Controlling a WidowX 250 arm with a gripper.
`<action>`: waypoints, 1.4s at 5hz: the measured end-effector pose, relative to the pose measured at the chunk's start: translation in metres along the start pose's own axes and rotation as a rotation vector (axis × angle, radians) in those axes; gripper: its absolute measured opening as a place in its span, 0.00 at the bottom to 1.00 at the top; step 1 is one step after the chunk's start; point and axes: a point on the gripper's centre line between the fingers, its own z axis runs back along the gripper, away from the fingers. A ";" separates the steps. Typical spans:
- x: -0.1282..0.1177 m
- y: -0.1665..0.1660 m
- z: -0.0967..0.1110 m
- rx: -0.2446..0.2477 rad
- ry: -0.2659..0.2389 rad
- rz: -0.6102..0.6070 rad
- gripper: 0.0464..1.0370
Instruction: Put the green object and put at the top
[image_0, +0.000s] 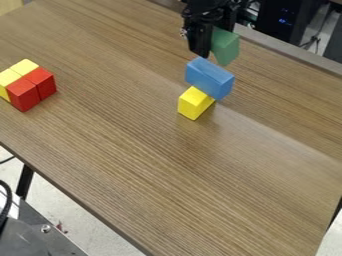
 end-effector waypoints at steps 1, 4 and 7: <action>-0.003 -0.001 0.000 -0.002 -0.005 -0.010 0.56; -0.002 0.008 -0.008 0.035 -0.043 -0.023 0.56; -0.006 0.009 -0.008 0.045 -0.030 -0.014 0.56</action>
